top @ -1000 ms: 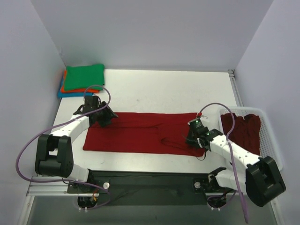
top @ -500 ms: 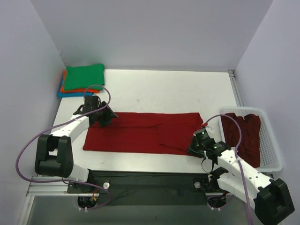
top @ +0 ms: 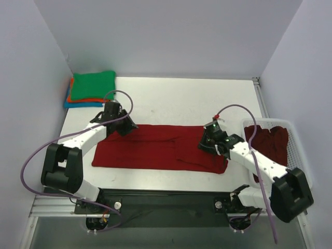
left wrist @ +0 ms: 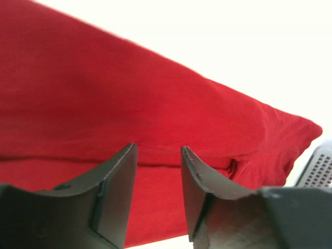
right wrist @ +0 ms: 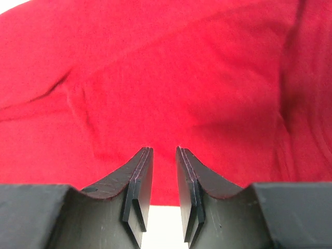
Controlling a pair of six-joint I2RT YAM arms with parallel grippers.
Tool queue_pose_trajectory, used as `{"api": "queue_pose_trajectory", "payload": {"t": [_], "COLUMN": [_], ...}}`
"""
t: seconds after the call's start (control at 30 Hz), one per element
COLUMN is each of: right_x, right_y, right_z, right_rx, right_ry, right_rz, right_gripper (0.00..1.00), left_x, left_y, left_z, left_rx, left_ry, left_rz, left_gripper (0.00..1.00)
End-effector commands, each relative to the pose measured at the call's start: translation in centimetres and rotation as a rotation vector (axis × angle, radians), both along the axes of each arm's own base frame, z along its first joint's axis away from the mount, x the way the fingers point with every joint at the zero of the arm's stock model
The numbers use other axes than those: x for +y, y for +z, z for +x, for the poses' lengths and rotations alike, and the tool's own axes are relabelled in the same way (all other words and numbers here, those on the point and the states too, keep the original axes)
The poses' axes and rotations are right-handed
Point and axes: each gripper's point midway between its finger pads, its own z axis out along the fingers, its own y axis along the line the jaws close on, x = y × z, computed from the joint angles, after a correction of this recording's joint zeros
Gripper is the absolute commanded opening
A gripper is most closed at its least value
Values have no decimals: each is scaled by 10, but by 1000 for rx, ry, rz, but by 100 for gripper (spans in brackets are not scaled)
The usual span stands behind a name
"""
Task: Fold and stack the t-shirts
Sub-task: Fold the other side of the tshirt into a rectangle
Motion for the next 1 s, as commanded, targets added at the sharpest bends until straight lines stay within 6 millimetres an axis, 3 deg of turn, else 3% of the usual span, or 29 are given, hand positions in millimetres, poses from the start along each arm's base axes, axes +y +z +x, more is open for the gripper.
{"api": "queue_pose_trajectory", "payload": {"t": [0.0,0.2,0.3,0.33,0.5,0.83,0.97], "right_x": [12,63,75,82,89,99,99], "right_y": [-3,-1,-16,-11,-29,-43,-39], "right_z": [27,65,68,74,76,73,69], "right_rx": [-14,-26,5,-10,22,31,26], "right_ry": [23,124,157,167,190,208,215], "right_rz": [-45,-91,-182,-192,-293,-351,-348], "right_gripper": [26,26,27,27,28,26,8], "left_x": [-24,-32,-18,-15,-2,25,31], "left_y": [14,-9,-14,-14,-17,-31,-41], "left_z": [25,27,31,33,42,56,53], "left_rx": [-66,-23,-23,-27,-14,26,58], "left_ry": [-10,5,55,65,98,163,183], "left_rz": [22,74,124,128,162,187,191], "left_gripper": [46,36,37,36,36,36,36]}}
